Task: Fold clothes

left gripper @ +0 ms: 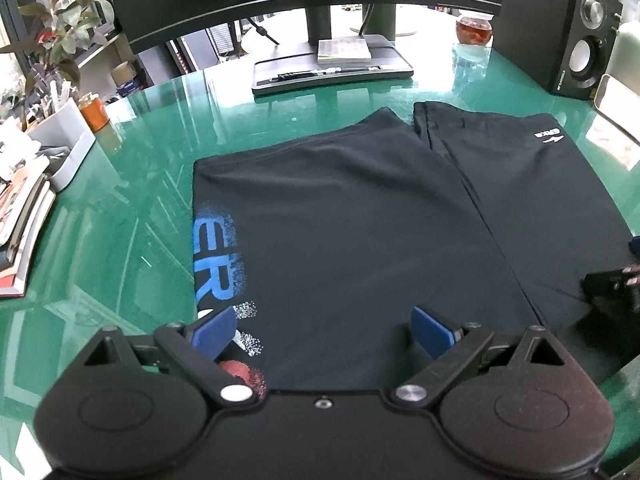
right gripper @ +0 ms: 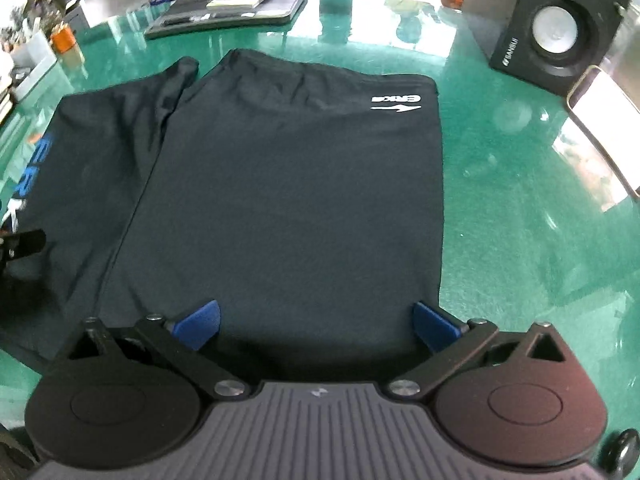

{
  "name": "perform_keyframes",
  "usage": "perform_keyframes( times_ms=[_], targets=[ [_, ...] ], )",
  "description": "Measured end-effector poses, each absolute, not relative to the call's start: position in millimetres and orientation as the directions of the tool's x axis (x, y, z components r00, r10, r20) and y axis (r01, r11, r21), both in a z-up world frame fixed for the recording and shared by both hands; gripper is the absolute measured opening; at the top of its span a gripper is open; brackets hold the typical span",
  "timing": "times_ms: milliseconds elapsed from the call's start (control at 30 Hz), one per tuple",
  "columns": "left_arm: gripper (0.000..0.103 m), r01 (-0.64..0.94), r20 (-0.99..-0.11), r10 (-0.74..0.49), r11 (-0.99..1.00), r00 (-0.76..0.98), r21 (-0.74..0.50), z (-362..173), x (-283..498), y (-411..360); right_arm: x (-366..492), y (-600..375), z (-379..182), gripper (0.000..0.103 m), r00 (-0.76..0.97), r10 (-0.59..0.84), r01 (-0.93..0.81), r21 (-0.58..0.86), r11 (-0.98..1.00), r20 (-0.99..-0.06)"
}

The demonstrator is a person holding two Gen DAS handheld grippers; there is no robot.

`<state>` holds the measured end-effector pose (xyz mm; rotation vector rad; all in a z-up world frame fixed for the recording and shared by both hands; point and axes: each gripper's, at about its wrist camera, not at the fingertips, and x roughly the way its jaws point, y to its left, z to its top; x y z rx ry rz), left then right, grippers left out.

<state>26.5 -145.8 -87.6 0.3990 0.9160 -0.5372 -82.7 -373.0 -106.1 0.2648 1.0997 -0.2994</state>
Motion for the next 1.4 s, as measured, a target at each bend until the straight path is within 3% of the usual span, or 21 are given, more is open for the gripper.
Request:
perform_keyframes(
  times_ms=[233,767,1133,1233,1300,1400],
  targets=[
    [0.094,0.599,-0.826,-0.269,0.794,0.495,0.101,-86,25,-148,-92,-379,-89,0.093,0.517,-0.034,0.363,0.183,0.914,-0.855],
    [0.095,0.591,-0.833,-0.254,0.8,0.492,0.105,-88,24,-146,-85,-374,-104,0.103,0.459,-0.013,0.357,0.171,0.918,-0.889],
    [0.095,0.594,-0.834,-0.244,0.796,0.495,0.12,-87,25,-145,-87,-377,-103,0.102,0.47,-0.015,0.377,0.186,0.907,-0.883],
    [0.095,0.592,-0.825,-0.264,0.8,0.5,0.102,-82,25,-138,-98,-393,-97,0.084,0.491,-0.021,0.435,0.225,0.872,-0.871],
    [0.094,0.587,-0.822,-0.275,0.805,0.499,0.087,-80,24,-134,-105,-400,-95,0.051,0.49,-0.04,0.456,0.217,0.863,-0.871],
    [0.093,0.583,-0.83,-0.266,0.808,0.489,0.085,-83,22,-133,-111,-400,-94,0.044,0.487,-0.05,0.453,0.204,0.868,-0.872]
  ],
)
